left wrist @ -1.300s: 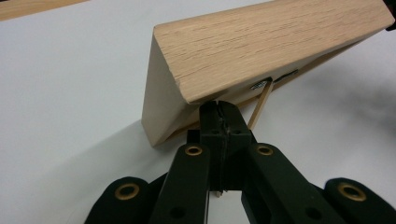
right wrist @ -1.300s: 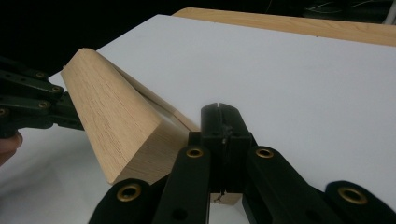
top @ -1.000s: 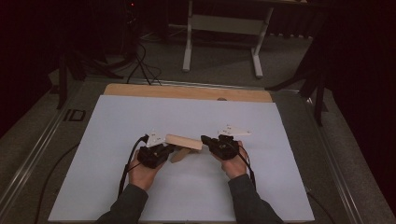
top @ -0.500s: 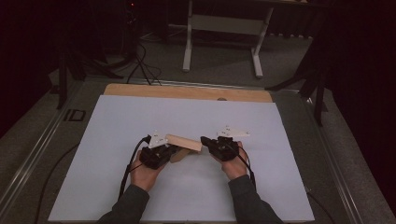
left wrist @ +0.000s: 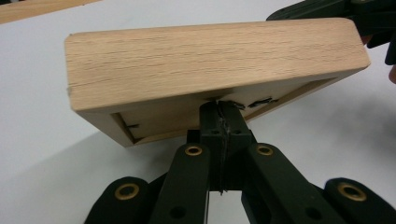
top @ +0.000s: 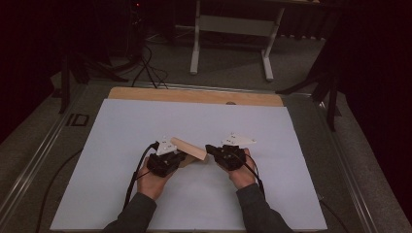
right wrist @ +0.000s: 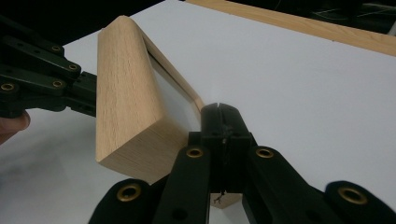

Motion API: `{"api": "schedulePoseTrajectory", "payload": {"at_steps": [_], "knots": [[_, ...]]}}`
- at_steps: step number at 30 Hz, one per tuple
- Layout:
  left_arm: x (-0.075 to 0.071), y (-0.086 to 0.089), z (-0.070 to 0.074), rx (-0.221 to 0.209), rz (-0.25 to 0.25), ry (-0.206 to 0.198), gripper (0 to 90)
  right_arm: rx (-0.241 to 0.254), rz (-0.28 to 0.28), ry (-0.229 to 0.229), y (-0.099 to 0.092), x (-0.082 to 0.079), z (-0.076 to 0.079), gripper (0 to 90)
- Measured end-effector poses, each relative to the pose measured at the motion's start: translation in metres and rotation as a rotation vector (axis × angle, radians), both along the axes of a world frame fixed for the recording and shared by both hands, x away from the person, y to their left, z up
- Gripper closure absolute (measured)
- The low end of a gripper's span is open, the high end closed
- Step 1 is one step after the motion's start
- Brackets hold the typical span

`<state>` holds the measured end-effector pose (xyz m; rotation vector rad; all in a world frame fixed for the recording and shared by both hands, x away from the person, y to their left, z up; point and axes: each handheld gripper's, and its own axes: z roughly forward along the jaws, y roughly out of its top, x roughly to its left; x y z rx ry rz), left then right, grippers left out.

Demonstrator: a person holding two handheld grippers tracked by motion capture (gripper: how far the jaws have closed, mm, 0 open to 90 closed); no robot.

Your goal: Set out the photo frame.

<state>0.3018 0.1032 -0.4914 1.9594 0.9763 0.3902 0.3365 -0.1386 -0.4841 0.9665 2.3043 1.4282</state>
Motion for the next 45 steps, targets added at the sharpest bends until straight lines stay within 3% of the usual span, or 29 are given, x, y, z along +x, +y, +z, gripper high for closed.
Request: {"api": "schedulePoseTrajectory", "payload": {"at_steps": [13,22,45], "knots": [[-0.004,-0.010,0.000,0.000,-0.043,-0.003,89.7,-0.002,0.006,0.003,0.000,-0.002,0.000,90.0],[-0.003,-0.010,-0.002,0.017,-0.039,-0.001,89.7,-0.012,0.019,0.002,0.001,-0.005,0.001,90.0],[0.000,-0.005,-0.005,0.014,-0.016,0.011,89.7,-0.031,0.058,-0.004,0.008,-0.012,0.002,90.0]]}}
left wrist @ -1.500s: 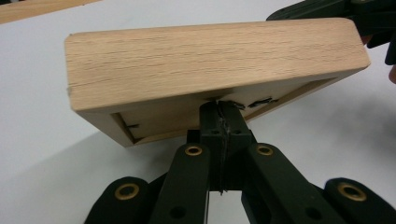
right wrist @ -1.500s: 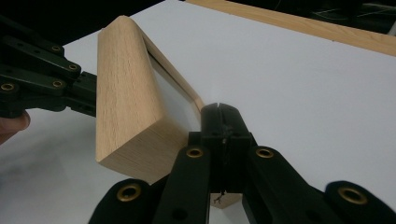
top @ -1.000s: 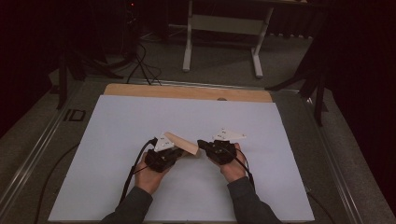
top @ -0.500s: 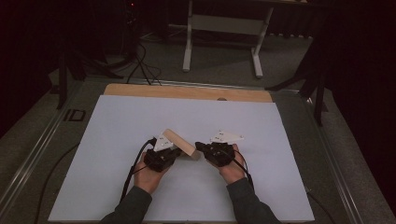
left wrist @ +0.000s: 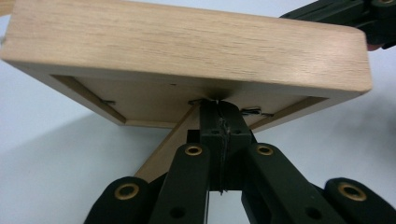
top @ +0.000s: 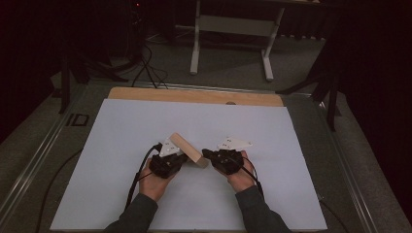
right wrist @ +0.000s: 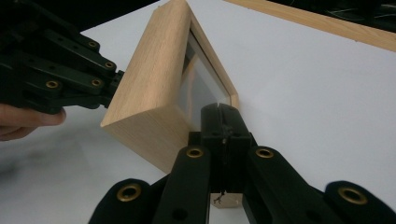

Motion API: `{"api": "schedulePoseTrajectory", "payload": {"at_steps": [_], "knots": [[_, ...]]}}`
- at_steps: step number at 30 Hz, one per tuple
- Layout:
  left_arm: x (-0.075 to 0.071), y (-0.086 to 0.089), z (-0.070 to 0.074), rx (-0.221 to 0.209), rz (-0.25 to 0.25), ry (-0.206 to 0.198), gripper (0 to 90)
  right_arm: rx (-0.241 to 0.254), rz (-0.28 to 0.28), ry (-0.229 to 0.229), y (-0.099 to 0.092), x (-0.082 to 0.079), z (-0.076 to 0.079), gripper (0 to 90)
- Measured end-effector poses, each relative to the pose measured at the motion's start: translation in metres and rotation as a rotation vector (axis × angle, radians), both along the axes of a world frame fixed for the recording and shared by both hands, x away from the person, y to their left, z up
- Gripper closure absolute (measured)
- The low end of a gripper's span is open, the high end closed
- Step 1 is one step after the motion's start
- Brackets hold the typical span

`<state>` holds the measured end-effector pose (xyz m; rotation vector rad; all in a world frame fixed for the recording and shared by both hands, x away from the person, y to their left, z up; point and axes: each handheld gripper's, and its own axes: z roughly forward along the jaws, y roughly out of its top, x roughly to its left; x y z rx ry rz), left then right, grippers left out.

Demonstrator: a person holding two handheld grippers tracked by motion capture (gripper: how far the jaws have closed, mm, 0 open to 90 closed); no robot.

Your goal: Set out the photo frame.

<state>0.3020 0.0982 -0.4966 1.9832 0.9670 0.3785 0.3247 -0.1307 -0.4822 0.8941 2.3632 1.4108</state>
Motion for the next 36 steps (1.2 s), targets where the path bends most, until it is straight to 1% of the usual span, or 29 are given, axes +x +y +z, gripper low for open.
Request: {"api": "schedulePoseTrajectory", "payload": {"at_steps": [6,23,36], "knots": [[0.001,0.001,0.000,0.001,0.005,0.002,89.7,-0.005,0.006,0.001,0.001,-0.002,0.000,90.0],[0.004,0.007,-0.001,-0.012,0.034,0.012,89.7,-0.026,0.047,-0.010,0.011,-0.009,0.001,90.0],[0.005,0.010,-0.001,-0.017,0.043,0.017,89.7,-0.036,0.072,-0.014,0.017,-0.014,0.001,90.0]]}}
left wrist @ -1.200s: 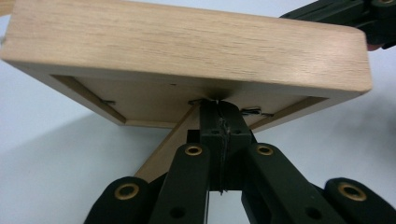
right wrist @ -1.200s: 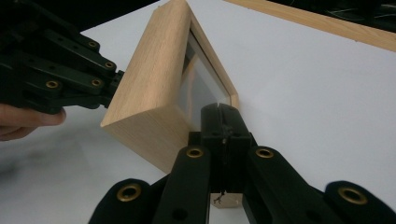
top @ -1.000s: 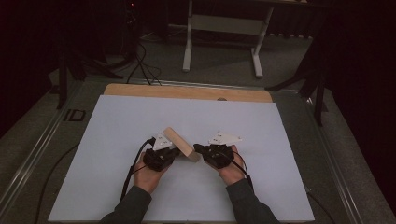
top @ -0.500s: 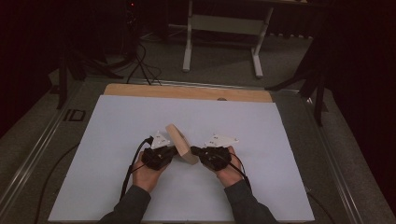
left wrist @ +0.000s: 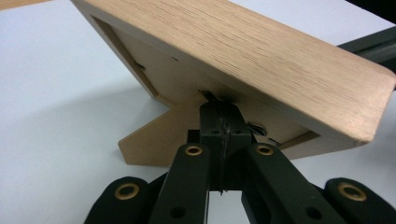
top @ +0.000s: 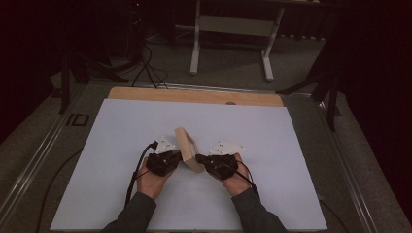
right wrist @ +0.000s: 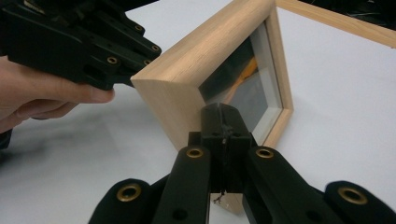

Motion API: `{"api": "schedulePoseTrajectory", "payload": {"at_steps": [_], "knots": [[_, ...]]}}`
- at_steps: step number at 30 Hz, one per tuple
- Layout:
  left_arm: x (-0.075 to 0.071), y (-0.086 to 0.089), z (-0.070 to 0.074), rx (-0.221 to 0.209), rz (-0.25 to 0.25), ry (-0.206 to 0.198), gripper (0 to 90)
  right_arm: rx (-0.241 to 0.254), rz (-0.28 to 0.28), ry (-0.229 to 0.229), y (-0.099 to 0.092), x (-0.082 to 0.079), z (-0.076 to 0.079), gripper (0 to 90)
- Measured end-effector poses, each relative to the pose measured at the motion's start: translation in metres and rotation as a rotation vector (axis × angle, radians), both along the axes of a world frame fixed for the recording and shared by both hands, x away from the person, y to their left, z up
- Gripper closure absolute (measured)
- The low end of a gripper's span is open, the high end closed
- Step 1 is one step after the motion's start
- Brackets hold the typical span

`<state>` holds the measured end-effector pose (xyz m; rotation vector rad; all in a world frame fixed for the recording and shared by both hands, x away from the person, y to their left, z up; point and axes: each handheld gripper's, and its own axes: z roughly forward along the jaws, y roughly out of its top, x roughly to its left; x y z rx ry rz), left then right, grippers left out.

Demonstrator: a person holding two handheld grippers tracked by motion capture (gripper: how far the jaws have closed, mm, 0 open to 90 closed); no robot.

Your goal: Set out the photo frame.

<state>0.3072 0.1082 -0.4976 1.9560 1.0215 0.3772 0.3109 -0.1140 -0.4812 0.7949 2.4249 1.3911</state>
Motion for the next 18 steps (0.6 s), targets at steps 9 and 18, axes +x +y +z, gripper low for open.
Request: {"api": "schedulePoseTrajectory", "payload": {"at_steps": [9,18], "knots": [[0.0014,0.0025,-0.0008,-0.012,0.006,0.000,89.6,-0.006,0.015,-0.004,0.0043,-0.0030,-0.0008,90.0],[0.0030,0.0047,-0.0019,-0.016,0.016,0.000,89.6,-0.011,0.026,-0.011,0.0091,-0.0053,-0.0011,90.0]]}}
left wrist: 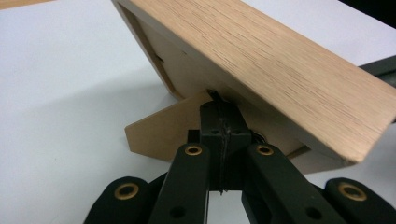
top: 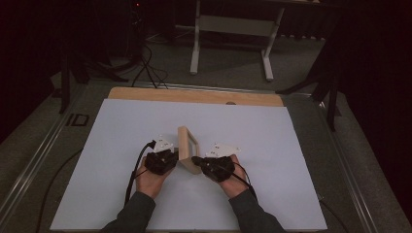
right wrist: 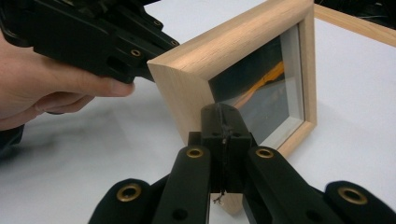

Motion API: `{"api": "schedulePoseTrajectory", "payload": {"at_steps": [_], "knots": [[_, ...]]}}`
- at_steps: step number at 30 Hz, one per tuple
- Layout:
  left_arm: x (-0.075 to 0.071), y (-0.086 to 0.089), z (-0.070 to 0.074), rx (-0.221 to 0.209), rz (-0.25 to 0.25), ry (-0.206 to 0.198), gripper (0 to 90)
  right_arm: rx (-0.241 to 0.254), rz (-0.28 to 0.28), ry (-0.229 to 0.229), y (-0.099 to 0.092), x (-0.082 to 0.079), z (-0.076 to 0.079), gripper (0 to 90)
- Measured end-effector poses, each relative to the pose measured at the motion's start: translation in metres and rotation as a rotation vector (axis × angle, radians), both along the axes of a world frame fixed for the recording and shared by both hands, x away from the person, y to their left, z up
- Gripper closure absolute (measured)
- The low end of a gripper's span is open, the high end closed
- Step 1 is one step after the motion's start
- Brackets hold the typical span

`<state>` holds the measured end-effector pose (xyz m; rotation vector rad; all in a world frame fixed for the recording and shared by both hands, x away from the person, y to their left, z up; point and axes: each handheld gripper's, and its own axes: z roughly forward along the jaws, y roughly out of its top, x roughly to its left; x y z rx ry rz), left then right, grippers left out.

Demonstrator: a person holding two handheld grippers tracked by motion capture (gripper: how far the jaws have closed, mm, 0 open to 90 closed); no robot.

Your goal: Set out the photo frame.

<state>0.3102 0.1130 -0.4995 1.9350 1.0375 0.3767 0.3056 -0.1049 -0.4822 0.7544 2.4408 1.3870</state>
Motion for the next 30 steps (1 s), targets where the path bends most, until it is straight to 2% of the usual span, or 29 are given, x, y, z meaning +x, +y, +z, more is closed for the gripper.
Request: {"api": "schedulePoseTrajectory", "payload": {"at_steps": [12,18,26,30], "knots": [[0.001,0.003,0.000,-0.002,-0.003,-0.002,88.7,-0.003,0.013,-0.007,0.004,-0.002,0.000,89.9],[0.002,0.008,0.001,-0.009,0.011,-0.001,79.9,-0.002,0.013,-0.015,0.001,-0.001,0.001,87.7],[0.002,0.018,0.005,-0.054,0.039,0.003,71.0,0.015,-0.014,-0.026,-0.006,0.002,0.005,82.2],[0.001,0.024,0.008,-0.077,0.065,-0.018,61.9,0.011,-0.026,-0.032,-0.009,0.003,0.006,76.6]]}}
